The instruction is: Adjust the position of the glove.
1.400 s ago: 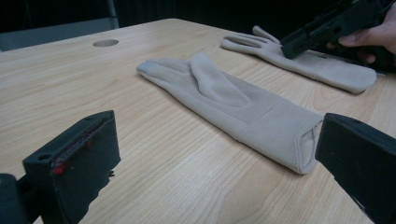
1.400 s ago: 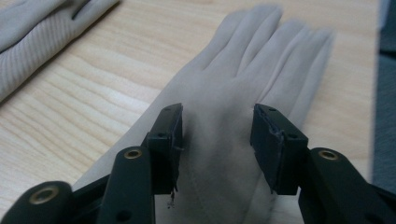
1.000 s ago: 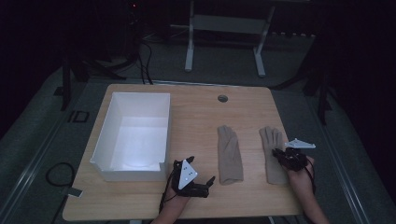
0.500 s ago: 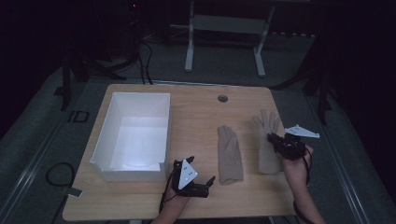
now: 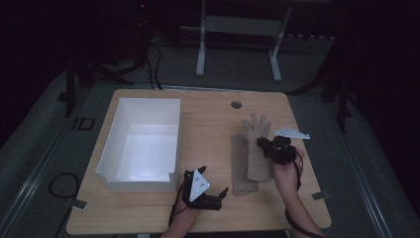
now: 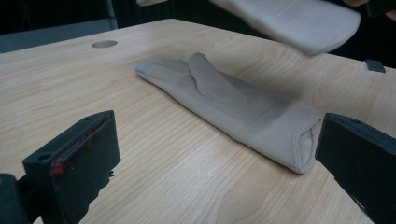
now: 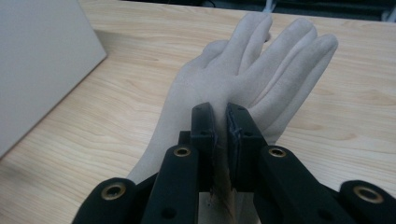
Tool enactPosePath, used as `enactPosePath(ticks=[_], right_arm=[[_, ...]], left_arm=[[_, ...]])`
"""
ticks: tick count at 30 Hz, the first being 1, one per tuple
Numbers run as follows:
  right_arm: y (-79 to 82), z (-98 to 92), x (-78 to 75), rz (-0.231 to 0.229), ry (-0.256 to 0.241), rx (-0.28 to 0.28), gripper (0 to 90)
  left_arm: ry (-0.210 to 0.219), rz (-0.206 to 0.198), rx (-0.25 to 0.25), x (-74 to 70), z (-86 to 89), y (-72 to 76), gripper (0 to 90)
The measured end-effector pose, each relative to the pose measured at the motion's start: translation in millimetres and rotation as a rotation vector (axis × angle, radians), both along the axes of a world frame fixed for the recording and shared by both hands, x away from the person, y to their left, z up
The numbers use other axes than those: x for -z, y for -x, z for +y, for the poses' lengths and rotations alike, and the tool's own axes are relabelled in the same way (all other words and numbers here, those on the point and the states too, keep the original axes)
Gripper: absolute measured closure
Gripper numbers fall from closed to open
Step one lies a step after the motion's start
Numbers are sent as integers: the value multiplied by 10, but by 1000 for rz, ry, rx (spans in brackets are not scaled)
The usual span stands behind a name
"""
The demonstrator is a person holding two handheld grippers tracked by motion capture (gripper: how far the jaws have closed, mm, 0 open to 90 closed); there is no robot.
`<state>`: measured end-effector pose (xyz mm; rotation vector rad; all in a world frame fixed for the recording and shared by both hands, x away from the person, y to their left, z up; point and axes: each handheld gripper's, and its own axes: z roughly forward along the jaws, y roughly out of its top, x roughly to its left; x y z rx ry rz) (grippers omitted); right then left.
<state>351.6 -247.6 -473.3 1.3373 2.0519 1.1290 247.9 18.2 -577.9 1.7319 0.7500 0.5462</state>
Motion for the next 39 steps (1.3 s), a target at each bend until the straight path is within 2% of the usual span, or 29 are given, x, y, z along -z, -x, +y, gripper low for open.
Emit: enactPosePath(ticks=[7,15,19,23,30,35,39], right_arm=[[-12,210,188,34,26,-26,823],[-28,266,461,97,61,-49,818],[-26,276,545,120,58,-47,813],[-18,267,597,119,56,-36,811],[-37,279,707,143,58,-32,798],[-30,314,754,137,77,-36,768],[-28,290,699,135,56,-49,659]], left_arm=[[-2,-1,4,0,-1,3,1],[0,0,4,0,-1,2,1],[0,1,4,0,-1,2,0],[-1,-1,4,0,-3,2,1],[-2,0,4,-1,-1,2,1],[0,3,1,-1,-2,0,1],[16,7,0,1,6,-7,0]])
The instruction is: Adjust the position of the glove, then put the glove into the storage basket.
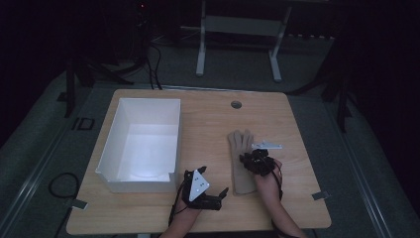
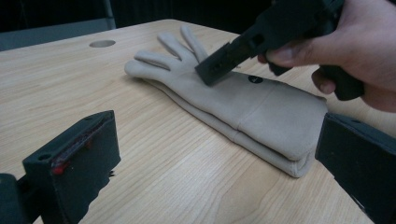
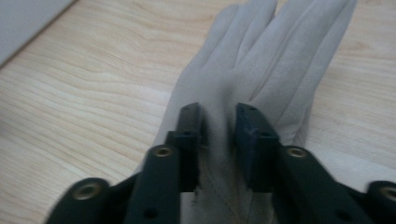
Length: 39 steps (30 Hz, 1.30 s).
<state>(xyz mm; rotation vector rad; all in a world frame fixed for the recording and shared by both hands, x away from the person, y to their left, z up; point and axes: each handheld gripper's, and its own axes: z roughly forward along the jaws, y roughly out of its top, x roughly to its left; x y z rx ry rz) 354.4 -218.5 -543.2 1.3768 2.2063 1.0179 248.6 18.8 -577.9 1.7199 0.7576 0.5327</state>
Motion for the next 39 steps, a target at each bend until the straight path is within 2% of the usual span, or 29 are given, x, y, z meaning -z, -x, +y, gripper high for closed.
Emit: enactPosePath(ticks=[2,7,10,12,14,16,18,21,22,25,27,28,30,31,32,33,35,36,37,39], right_arm=[[12,-31,-68,-16,-18,-16,550],[6,-183,-206,-62,-45,-29,371],[-12,-305,-248,-59,-80,-45,253],[-17,-377,-267,-61,-108,-46,243],[-18,-420,-281,-64,-110,-70,170],[-25,-466,-295,-79,-125,-105,180],[-38,-485,-300,-79,-108,-137,172],[-44,-518,-298,-109,-71,-185,141],[-43,-538,-299,-113,-68,-191,141],[-47,-605,-312,-81,-72,-203,141],[-44,-619,-316,-83,-69,-199,138],[-43,-642,-328,-80,-68,-197,135],[-54,-692,-366,-67,-98,-197,126],[-59,-700,-380,-69,-103,-192,126],[-67,-703,-394,-73,-114,-187,125],[-79,-697,-410,-73,-122,-185,118],[-105,-680,-439,-78,-136,-187,106],[-127,-669,-446,-72,-146,-201,100],[-143,-647,-456,-82,-143,-191,101],[-193,-604,-463,-82,-132,-203,107]], left_arm=[[2,-1,-1,0,0,1,0],[6,-4,10,0,-7,0,1],[13,3,36,-1,-17,-13,1],[13,6,56,-2,-23,-20,1],[2,15,77,-5,-34,-28,1],[8,10,99,-8,-48,-34,1],[4,14,111,-22,-71,-38,1],[-25,19,123,-57,-116,-48,1],[-33,21,127,-70,-130,-53,1],[-40,42,135,-116,-158,-62,1],[-29,55,142,-142,-165,-69,1],[-2,72,162,-186,-173,-85,1],[5,82,185,-225,-201,-99,1],[-5,84,196,-240,-227,-104,1],[-39,81,196,-253,-266,-105,1],[-62,76,214,-264,-301,-107,1],[-70,49,277,-275,-359,-95,13],[-85,42,296,-279,-401,-97,74],[-96,51,332,-279,-446,-111,91],[-113,54,370,-278,-528,-134,127]])
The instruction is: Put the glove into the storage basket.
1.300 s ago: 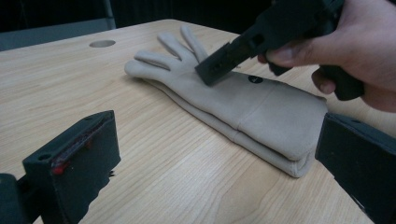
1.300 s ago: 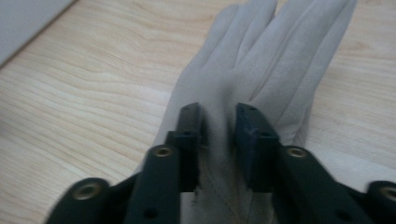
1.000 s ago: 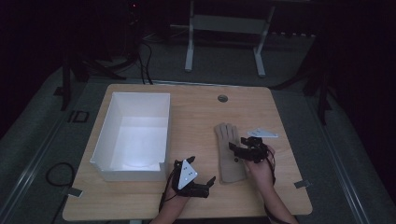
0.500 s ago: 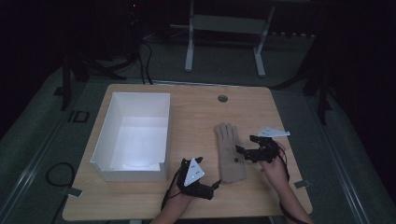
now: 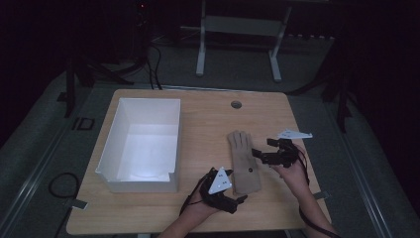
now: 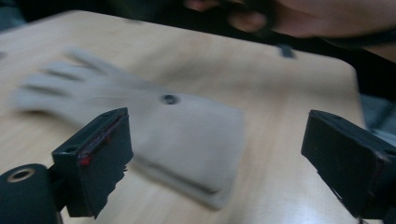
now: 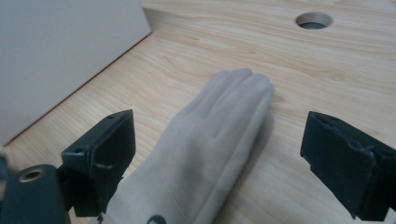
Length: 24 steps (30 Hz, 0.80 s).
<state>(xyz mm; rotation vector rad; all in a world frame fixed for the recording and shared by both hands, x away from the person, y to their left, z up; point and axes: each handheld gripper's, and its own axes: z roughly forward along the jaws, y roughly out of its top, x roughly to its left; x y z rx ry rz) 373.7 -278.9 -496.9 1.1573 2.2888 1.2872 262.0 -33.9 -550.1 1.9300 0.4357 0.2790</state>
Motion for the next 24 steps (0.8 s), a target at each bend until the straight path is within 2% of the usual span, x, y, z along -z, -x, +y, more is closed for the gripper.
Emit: enactPosePath(ticks=[1,2,4,7,9,11,16,17,19,22,24], right_arm=[[-28,18,-2,-3,5,3,145],[-69,30,1,1,-4,-1,145],[-148,55,10,3,3,7,205],[-267,104,49,30,7,7,271],[-348,137,90,47,30,24,322],[-436,157,142,65,38,29,335],[-605,193,335,149,80,66,328],[-627,195,379,166,74,62,328],[-661,205,458,202,76,63,313],[-702,212,524,240,63,52,313],[-728,224,545,261,68,23,338]], left_arm=[[-13,8,30,3,-45,-19,160],[-31,9,46,8,-91,-36,161],[-68,3,78,14,-171,-66,208],[-125,2,102,16,-278,-114,241],[-159,-3,113,25,-320,-151,297],[-206,-1,118,39,-350,-198,335],[-283,19,127,112,-353,-298,352],[-281,38,128,136,-346,-317,352],[-306,45,125,173,-328,-348,352],[-281,77,119,198,-301,-380,381],[-289,72,124,205,-308,-386,385]])
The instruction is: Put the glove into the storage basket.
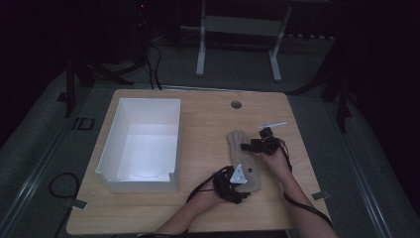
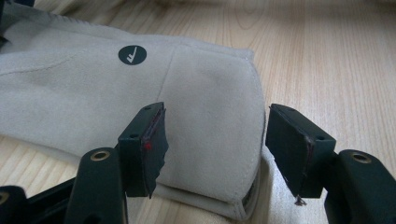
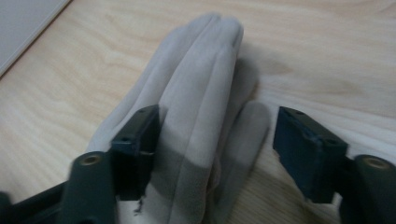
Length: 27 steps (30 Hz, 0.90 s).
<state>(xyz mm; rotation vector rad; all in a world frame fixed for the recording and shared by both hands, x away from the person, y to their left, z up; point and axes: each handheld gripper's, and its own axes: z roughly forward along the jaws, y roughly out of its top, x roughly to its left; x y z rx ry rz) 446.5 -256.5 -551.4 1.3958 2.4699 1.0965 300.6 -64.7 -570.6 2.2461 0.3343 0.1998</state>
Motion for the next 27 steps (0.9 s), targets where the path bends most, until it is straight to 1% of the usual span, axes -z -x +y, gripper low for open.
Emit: enactPosePath(ticks=[1,2,3,4,5,8,10,14,15,16,18,19,20,23,26,27], right_arm=[[-7,8,2,3,2,-7,385],[-13,10,1,25,-19,-21,474],[-12,15,-4,36,-33,-35,531],[-3,29,-11,29,-28,-48,581],[10,50,-22,17,-17,-57,609],[43,92,-51,-3,14,-54,684],[57,99,-53,-17,18,-53,707],[93,88,-52,-28,-3,-30,748],[104,90,-60,-36,-3,-24,753],[110,95,-59,-38,-4,-20,755],[112,91,-70,-37,-18,-13,767],[117,89,-81,-43,-14,-15,781],[123,82,-96,-51,-20,-6,797],[119,66,-136,-41,-35,-5,814],[98,81,-149,-30,-21,-24,810],[94,85,-151,-28,-18,-24,794]], left_arm=[[-16,-15,10,4,-7,3,386],[-15,-17,10,7,-11,6,385],[-13,-20,8,11,-11,9,387],[-14,-26,9,18,-9,13,392],[-12,-27,10,25,-4,15,391],[-27,-58,5,34,-13,40,409],[-24,-63,-16,34,-8,41,452],[-31,-79,-56,25,23,5,652],[-30,-75,-67,19,25,-9,713],[-30,-65,-69,12,26,-24,748],[-35,-54,-69,-6,31,-43,785],[-26,-44,-75,-8,31,-46,795],[-20,-37,-82,-12,32,-47,801],[-29,-9,-79,-31,34,-66,809],[-25,1,-74,-26,38,-79,808],[-22,3,-72,-21,43,-81,808]])
